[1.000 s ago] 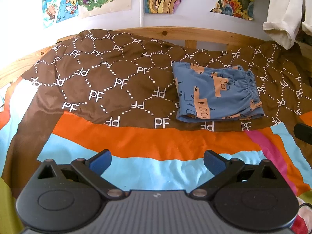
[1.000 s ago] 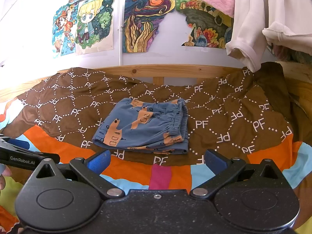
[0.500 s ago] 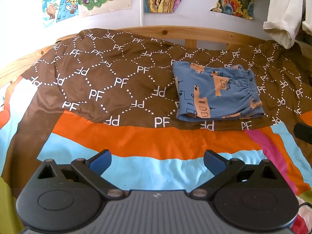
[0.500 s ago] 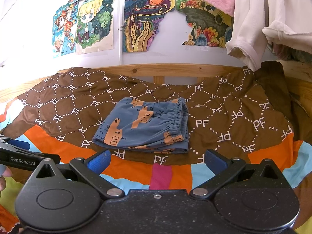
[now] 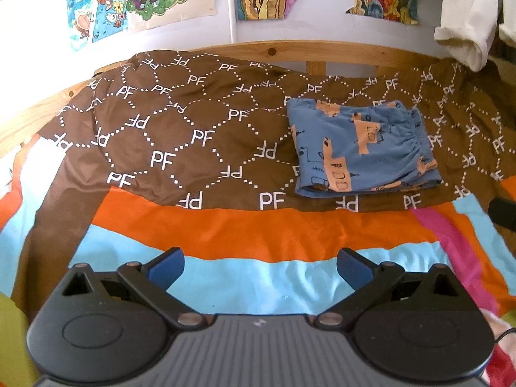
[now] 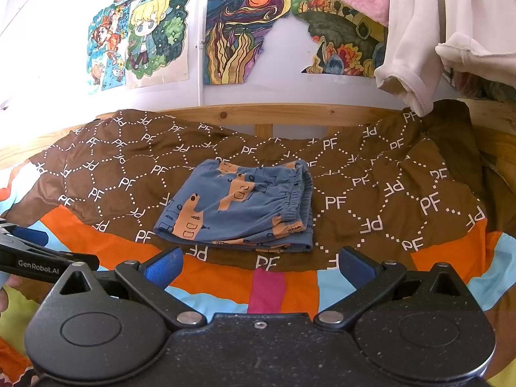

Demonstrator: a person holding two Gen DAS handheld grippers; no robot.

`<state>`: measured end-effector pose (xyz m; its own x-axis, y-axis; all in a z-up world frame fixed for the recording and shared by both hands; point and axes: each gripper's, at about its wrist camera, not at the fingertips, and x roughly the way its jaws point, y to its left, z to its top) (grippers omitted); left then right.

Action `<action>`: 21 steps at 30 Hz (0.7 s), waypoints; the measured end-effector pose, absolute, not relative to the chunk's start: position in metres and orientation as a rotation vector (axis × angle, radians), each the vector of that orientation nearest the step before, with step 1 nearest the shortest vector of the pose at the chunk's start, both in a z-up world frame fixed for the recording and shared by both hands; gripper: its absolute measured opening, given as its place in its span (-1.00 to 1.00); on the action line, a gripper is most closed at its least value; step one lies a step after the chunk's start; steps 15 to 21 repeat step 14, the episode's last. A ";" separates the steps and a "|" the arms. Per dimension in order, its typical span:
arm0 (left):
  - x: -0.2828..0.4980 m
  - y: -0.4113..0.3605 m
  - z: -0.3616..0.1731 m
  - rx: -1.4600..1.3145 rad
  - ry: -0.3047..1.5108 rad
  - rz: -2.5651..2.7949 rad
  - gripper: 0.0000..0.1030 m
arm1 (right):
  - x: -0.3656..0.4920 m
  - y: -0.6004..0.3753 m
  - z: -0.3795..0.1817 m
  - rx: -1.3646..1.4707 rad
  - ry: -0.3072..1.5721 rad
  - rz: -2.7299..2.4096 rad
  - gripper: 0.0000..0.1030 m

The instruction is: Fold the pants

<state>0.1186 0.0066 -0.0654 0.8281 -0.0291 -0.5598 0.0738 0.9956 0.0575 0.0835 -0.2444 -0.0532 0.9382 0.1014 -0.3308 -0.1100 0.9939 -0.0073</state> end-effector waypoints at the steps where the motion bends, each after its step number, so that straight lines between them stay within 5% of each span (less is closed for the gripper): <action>1: 0.119 0.007 -0.065 0.080 0.600 -0.065 0.99 | 0.084 -0.245 -0.053 -0.026 0.336 0.108 0.99; 21: 0.121 0.010 -0.066 0.055 0.626 -0.074 1.00 | 0.083 -0.242 -0.058 -0.025 0.344 0.111 0.99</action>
